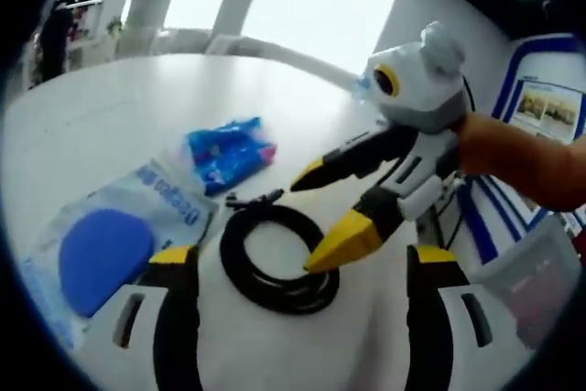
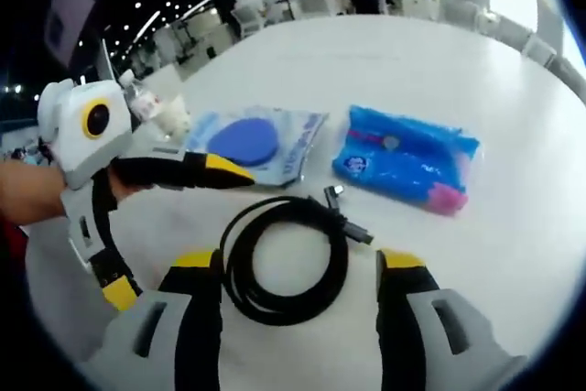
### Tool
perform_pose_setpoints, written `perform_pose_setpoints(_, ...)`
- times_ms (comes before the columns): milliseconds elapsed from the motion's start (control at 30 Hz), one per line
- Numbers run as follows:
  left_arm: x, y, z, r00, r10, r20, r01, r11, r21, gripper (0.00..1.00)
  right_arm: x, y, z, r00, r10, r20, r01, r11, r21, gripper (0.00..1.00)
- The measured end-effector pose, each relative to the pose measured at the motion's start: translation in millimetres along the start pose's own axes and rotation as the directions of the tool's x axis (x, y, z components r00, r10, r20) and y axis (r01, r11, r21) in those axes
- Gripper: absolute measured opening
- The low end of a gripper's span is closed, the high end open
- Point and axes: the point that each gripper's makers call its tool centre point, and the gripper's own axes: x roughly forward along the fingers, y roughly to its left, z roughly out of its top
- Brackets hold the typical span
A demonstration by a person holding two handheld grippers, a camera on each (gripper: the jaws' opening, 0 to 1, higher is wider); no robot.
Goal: Arrange the tabletop items into an orderly group along one side of the table until the central work area is clear of visible clutter.
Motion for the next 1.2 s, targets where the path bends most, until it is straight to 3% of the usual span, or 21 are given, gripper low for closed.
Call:
perform_pose_setpoints(167, -5, -8.8, 4.4, 0.999, -0.033, 0.012, 0.032, 0.999, 0.011, 0.99, -7, 6, 7.3, 0.998, 0.033, 0.045, -0.034, 0.999, 0.026, 0.77)
perform_pose_setpoints(467, -9, -15.5, 19.4, 0.998, -0.05, 0.03, 0.048, 0.998, 0.051, 0.99, -22, 2, 23.5, 0.995, 0.026, 0.097, -0.029, 0.999, 0.026, 0.79)
perform_pose_setpoints(733, -22, -10.0, 36.7, 0.996, -0.032, 0.08, 0.028, 0.999, 0.045, 0.99, -43, -34, 44.2, 0.983, -0.04, 0.18, 0.028, 0.997, 0.067, 0.82)
perform_pose_setpoints(800, -28, -11.3, 38.2, 0.996, -0.03, 0.088, 0.026, 0.999, 0.047, 0.99, -45, -42, 45.2, 0.983, -0.061, 0.176, 0.052, 0.997, 0.053, 0.86)
perform_pose_setpoints(1000, -41, -15.7, 42.6, 0.992, -0.023, 0.124, 0.016, 0.998, 0.055, 0.99, -47, -68, 51.2, 0.974, -0.102, 0.203, 0.086, 0.992, 0.087, 0.85)
perform_pose_setpoints(1200, -57, -18.4, 40.5, 0.989, -0.009, 0.15, 0.002, 0.999, 0.046, 0.99, -39, -87, 53.8, 0.973, -0.132, 0.189, 0.117, 0.989, 0.088, 0.83)
